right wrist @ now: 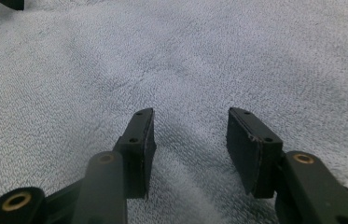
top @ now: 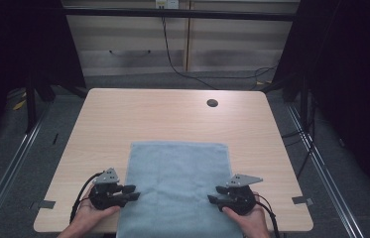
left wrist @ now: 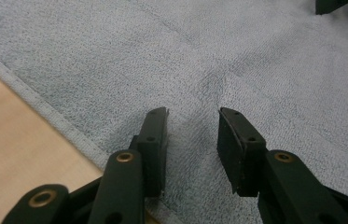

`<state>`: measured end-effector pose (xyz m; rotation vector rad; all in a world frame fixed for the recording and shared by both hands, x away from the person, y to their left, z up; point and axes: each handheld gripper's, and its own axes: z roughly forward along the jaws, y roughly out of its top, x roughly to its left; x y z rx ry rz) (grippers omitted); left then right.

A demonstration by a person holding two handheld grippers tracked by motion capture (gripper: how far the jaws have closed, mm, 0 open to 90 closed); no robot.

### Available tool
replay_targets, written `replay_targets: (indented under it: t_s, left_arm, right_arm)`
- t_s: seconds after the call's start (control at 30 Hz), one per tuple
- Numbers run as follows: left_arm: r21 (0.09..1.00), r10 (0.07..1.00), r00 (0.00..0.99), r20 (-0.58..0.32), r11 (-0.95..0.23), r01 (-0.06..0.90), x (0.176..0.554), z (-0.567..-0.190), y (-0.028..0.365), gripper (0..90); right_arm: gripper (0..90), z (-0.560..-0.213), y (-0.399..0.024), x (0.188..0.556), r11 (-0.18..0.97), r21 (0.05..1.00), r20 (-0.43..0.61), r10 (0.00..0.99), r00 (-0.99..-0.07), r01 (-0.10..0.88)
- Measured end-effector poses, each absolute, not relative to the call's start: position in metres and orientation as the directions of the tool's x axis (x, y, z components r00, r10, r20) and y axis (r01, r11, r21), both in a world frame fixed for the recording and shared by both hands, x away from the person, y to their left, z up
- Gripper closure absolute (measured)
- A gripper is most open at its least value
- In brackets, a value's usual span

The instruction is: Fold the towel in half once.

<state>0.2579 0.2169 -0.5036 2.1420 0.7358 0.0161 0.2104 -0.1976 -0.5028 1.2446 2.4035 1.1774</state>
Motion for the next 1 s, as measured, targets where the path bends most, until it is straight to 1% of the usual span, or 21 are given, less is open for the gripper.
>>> replay_targets:
  t_s: [0.17, 0.23, 0.3, 0.4, 0.47, 0.53, 0.6, 0.63, 0.67, 0.7, 0.77, 0.83, 0.87, 0.97, 1.0]
  left_arm:
    - [0.714, 0.486, 0.837, -0.252, -0.49, 0.499, 0.243, -0.501, 0.22, 62.8]
    - [0.713, 0.47, 0.846, -0.253, -0.5, 0.491, 0.241, -0.5, 0.223, 62.0]
    - [0.72, 0.473, 0.842, -0.258, -0.488, 0.494, 0.246, -0.498, 0.224, 60.4]
    - [0.74, 0.485, 0.83, -0.274, -0.445, 0.504, 0.262, -0.492, 0.226, 58.7]
    - [0.752, 0.506, 0.817, -0.278, -0.414, 0.512, 0.274, -0.489, 0.227, 58.5]
    - [0.763, 0.531, 0.8, -0.28, -0.383, 0.521, 0.288, -0.486, 0.229, 58.1]
    - [0.771, 0.548, 0.787, -0.283, -0.357, 0.527, 0.302, -0.485, 0.232, 58.0]
    - [0.771, 0.548, 0.777, -0.31, -0.333, 0.543, 0.309, -0.486, 0.234, 58.0]
    - [0.77, 0.554, 0.77, -0.315, -0.325, 0.549, 0.313, -0.486, 0.235, 58.0]
    - [0.767, 0.57, 0.762, -0.308, -0.326, 0.553, 0.319, -0.487, 0.236, 57.9]
    - [0.766, 0.589, 0.737, -0.331, -0.289, 0.574, 0.329, -0.49, 0.239, 57.9]
    - [0.769, 0.606, 0.72, -0.338, -0.264, 0.583, 0.335, -0.491, 0.242, 57.7]
    - [0.768, 0.611, 0.718, -0.333, -0.266, 0.583, 0.337, -0.492, 0.242, 57.6]
    - [0.756, 0.633, 0.702, -0.328, -0.27, 0.597, 0.344, -0.498, 0.245, 56.4]
    - [0.754, 0.638, 0.705, -0.309, -0.288, 0.591, 0.346, -0.498, 0.245, 54.6]
  right_arm:
    - [51.3, -0.5, -0.195, 0.192, 0.355, 0.712, 0.184, 0.739, -0.649, 0.606]
    - [50.3, -0.5, -0.196, 0.19, 0.35, 0.705, 0.206, 0.73, -0.651, 0.616]
    - [50.1, -0.497, -0.199, 0.194, 0.35, 0.71, 0.205, 0.728, -0.654, 0.611]
    - [50.6, -0.489, -0.209, 0.214, 0.3, 0.734, 0.211, 0.753, -0.624, 0.609]
    - [50.9, -0.485, -0.218, 0.239, 0.284, 0.744, 0.184, 0.783, -0.594, 0.605]
    - [51.0, -0.485, -0.224, 0.259, 0.274, 0.747, 0.166, 0.805, -0.569, 0.606]
    - [50.6, -0.488, -0.231, 0.282, 0.242, 0.751, 0.178, 0.822, -0.541, 0.614]
    - [50.4, -0.49, -0.234, 0.293, 0.223, 0.747, 0.181, 0.838, -0.515, 0.626]
    - [50.5, -0.492, -0.236, 0.302, 0.215, 0.746, 0.183, 0.843, -0.506, 0.63]
    - [50.3, -0.494, -0.238, 0.308, 0.206, 0.749, 0.184, 0.849, -0.496, 0.63]
    - [48.5, -0.498, -0.239, 0.321, 0.197, 0.739, 0.183, 0.862, -0.473, 0.645]
    - [47.8, -0.5, -0.24, 0.33, 0.178, 0.749, 0.178, 0.874, -0.452, 0.639]
    - [46.0, -0.501, -0.241, 0.333, 0.182, 0.744, 0.171, 0.879, -0.446, 0.643]
    - [46.2, -0.501, -0.241, 0.344, 0.208, 0.725, 0.145, 0.886, -0.441, 0.657]
    - [45.9, -0.501, -0.24, 0.347, 0.216, 0.715, 0.138, 0.888, -0.438, 0.665]
